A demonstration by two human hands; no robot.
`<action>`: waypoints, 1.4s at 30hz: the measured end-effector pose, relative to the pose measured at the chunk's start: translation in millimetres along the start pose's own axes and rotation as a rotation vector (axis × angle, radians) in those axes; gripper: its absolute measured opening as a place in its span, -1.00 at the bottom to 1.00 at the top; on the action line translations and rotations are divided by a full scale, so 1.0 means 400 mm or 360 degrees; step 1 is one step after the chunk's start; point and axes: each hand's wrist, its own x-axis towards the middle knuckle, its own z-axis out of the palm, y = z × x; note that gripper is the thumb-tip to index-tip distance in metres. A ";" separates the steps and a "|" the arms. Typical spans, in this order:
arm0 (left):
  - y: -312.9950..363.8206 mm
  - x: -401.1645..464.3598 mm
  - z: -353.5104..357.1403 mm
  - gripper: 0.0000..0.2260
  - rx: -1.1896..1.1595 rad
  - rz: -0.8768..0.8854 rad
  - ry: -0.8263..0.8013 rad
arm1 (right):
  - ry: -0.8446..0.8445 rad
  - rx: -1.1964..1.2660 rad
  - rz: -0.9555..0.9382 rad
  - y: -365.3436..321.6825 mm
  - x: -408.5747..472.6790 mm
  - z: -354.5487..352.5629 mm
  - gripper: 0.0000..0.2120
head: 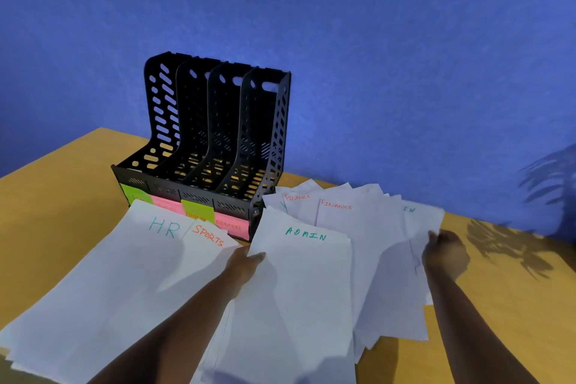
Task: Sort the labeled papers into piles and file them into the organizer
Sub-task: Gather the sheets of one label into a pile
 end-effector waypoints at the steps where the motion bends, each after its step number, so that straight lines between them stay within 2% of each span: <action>1: 0.001 0.000 0.000 -0.71 0.0009 0.0000 0.0001 | 0.0099 0.0118 -0.0093 -0.017 0.004 -0.004 -0.72; 3: 0.002 -0.002 -0.002 -0.71 0.0027 -0.0010 -0.0004 | 0.0285 0.0389 -0.0261 -0.050 0.017 -0.014 -0.69; 6: 0.001 -0.003 -0.005 -0.69 0.0042 -0.0059 -0.0008 | 0.0416 0.0701 -0.0528 -0.123 0.040 -0.047 -0.71; 11: 0.004 -0.009 -0.010 -0.68 0.0048 -0.0103 -0.0051 | 0.0612 0.0776 -0.0845 -0.233 0.035 -0.129 -0.67; 16: 0.003 -0.018 -0.019 -0.70 0.0026 -0.0119 -0.0083 | 0.0906 0.0890 -0.0956 -0.316 0.013 -0.217 -0.68; 18: 0.001 -0.017 -0.024 -0.67 -0.0012 -0.0127 -0.0080 | 0.0907 0.0964 -0.0879 -0.341 0.012 -0.244 -0.80; 20: -0.008 -0.009 -0.025 -0.62 -0.0061 -0.0176 -0.0101 | 0.0819 0.0932 -0.0759 -0.359 0.008 -0.259 -0.87; 23: -0.008 -0.018 -0.030 -0.55 -0.0235 -0.0252 -0.0101 | 0.0468 0.0835 -0.0646 -0.326 0.010 -0.216 -0.88; 28: -0.002 -0.072 -0.040 -0.66 -0.0598 -0.0112 -0.0287 | -0.0169 0.0373 -0.0422 -0.181 -0.097 -0.034 -0.79; 31: -0.008 -0.062 -0.041 -0.49 -0.0678 -0.0113 -0.0288 | -0.0439 0.0236 -0.0124 -0.107 -0.192 0.047 -0.77; 34: -0.017 -0.046 -0.035 -0.26 -0.0592 -0.0124 -0.0277 | -0.0606 0.0126 -0.0005 -0.064 -0.250 0.085 -0.76; 35: -0.021 -0.044 -0.036 -0.26 -0.0533 -0.0125 -0.0298 | -0.0629 0.0094 0.0019 -0.058 -0.263 0.092 -0.76; 38: -0.017 -0.073 -0.025 -0.65 -0.0250 -0.0037 -0.0297 | -0.0657 0.0031 0.0039 -0.059 -0.285 0.100 -0.74; 42: -0.027 -0.070 -0.016 -0.71 -0.0055 0.0010 -0.0147 | -0.0738 -0.0032 -0.0055 -0.063 -0.294 0.104 -0.63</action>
